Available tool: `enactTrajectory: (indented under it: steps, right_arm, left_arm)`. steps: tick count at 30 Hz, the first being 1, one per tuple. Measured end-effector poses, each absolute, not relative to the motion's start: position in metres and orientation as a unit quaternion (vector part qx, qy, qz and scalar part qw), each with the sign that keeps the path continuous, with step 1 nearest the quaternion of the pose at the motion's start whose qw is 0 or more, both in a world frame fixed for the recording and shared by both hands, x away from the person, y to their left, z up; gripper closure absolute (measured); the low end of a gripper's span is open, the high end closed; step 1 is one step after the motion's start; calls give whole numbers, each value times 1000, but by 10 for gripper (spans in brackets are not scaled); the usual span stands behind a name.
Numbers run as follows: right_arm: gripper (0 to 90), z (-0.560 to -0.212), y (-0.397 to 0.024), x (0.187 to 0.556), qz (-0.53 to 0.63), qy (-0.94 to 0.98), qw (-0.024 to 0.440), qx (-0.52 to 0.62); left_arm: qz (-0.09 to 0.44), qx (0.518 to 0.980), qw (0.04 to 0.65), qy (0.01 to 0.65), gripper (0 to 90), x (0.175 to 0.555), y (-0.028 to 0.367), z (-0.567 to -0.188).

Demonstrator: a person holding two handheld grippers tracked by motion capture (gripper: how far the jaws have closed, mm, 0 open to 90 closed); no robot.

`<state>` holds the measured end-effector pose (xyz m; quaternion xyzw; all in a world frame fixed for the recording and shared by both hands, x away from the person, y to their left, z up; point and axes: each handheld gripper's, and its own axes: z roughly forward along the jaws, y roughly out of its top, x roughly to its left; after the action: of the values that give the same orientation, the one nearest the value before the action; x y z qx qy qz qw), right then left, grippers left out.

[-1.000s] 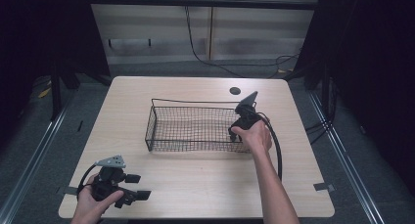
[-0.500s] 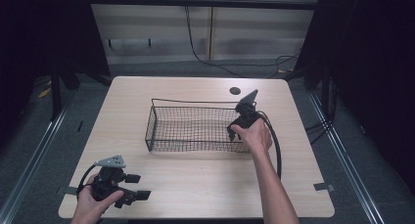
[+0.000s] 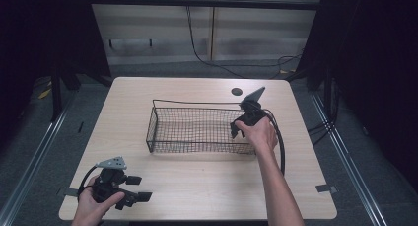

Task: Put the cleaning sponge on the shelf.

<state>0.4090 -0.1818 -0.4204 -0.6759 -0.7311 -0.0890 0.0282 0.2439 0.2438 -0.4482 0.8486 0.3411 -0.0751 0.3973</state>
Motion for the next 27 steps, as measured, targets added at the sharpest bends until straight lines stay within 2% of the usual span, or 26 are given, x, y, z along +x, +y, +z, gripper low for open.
enactTrajectory:
  steps: [15, 27]
  right_arm:
    - [165, -401, -186, 404, -122, -742, 15, -659]
    - [217, -389, -195, 387, -184, -765, 21, -617]
  left_arm:
    - [-77, 850, 396, 340, 207, 244, 243, -449]
    - [-76, 850, 394, 340, 206, 244, 243, -449]
